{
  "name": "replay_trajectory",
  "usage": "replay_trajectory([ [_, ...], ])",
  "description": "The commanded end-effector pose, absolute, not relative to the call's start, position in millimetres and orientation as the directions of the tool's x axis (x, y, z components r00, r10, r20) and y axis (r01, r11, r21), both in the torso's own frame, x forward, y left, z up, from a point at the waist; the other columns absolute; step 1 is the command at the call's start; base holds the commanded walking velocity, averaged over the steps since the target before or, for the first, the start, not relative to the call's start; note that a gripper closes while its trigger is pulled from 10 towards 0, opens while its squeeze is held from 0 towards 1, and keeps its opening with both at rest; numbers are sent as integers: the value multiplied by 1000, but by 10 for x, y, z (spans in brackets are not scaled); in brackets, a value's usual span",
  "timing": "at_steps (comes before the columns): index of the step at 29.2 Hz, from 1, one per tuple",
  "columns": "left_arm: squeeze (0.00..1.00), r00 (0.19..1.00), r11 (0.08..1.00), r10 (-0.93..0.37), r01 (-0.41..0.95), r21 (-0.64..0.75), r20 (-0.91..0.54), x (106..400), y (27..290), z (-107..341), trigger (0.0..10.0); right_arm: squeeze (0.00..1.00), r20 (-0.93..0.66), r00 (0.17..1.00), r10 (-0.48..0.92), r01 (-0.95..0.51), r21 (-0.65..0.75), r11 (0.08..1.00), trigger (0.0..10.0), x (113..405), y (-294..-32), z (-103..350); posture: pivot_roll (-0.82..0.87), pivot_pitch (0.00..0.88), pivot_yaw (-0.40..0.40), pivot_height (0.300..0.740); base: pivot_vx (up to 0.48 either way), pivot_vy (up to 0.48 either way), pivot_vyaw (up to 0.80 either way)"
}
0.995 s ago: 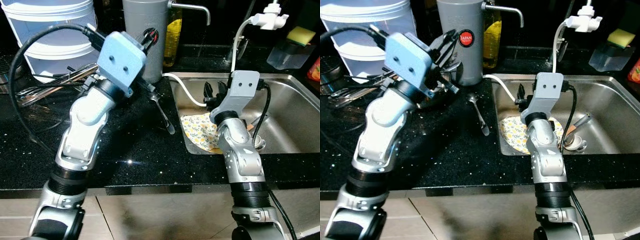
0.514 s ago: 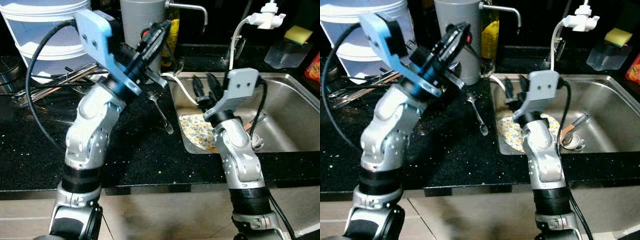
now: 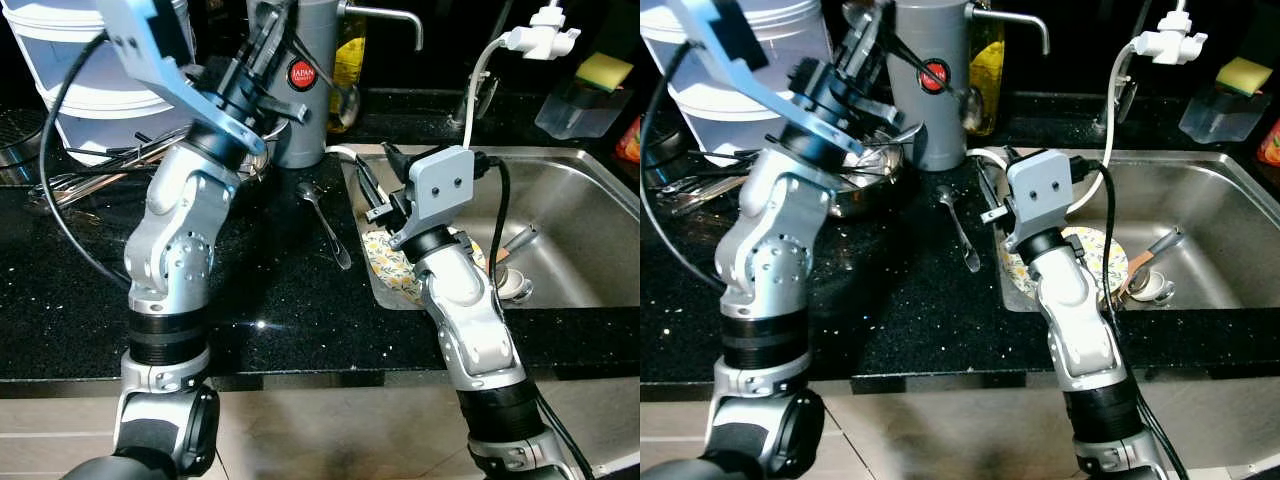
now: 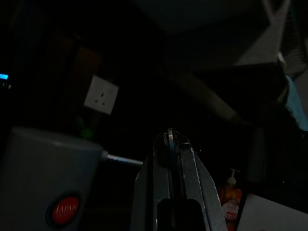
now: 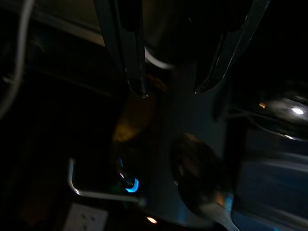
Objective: Kitchen organization
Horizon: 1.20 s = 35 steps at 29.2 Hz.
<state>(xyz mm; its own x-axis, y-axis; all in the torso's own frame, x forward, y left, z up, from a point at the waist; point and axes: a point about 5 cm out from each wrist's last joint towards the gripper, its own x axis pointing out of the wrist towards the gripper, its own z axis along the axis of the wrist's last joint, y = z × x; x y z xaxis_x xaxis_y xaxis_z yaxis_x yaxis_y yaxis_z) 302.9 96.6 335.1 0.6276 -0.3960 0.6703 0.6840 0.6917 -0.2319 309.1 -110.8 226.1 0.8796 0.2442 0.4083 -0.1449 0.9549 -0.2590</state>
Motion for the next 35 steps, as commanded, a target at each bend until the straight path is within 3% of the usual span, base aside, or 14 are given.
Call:
replay_trajectory([
  [1,0,632,638,-373,706,-307,679,3024,874,3381,10000,0,402,901,167,-68,-249,966,10000,3121,-1101,2192,109,0,-41,740,0,0,0],
  [7,0,670,469,-317,726,-503,672,3028,816,3325,10000,0,455,885,99,23,-256,966,10000,3124,-956,2224,109,0,-39,740,0,0,0],
  [10,0,682,438,-299,720,-539,668,3038,827,3317,10000,0,473,878,78,60,-272,960,10000,3120,-956,2242,110,0,-39,740,0,0,0],
  [12,0,732,370,-232,676,-637,641,3086,906,3267,10000,0,578,816,13,214,-324,921,10000,3080,-984,2372,110,0,-39,740,0,0,0],
  [17,0,754,329,-207,653,-682,623,3110,956,3241,10000,0,642,766,4,287,-348,892,10000,3052,-998,2465,110,0,-39,740,0,0,0],
  [20,0,762,257,-209,647,-717,613,3138,969,3221,10000,0,679,732,46,321,-404,857,10000,3046,-985,2527,107,0,-42,740,0,0,0],
  [23,0,760,243,-215,650,-720,614,3139,964,3221,10000,0,679,731,58,319,-416,852,10000,3050,-973,2524,102,0,-41,740,0,0,0],
  [27,0,768,163,-278,630,-759,577,3180,903,3181,10000,0,624,747,230,210,-550,809,10000,3050,-833,2391,102,0,-40,740,0,0,0],
  [30,0,791,150,-303,590,-793,531,3228,878,3138,10000,0,595,745,301,162,-599,784,10000,3045,-799,2342,102,0,-40,740,0,0,0],
  [35,0,820,193,-362,531,-825,444,3286,811,3033,10000,0,616,733,288,221,-616,756,10000,3060,-866,2368,90,0,-29,740,0,0,0],
])
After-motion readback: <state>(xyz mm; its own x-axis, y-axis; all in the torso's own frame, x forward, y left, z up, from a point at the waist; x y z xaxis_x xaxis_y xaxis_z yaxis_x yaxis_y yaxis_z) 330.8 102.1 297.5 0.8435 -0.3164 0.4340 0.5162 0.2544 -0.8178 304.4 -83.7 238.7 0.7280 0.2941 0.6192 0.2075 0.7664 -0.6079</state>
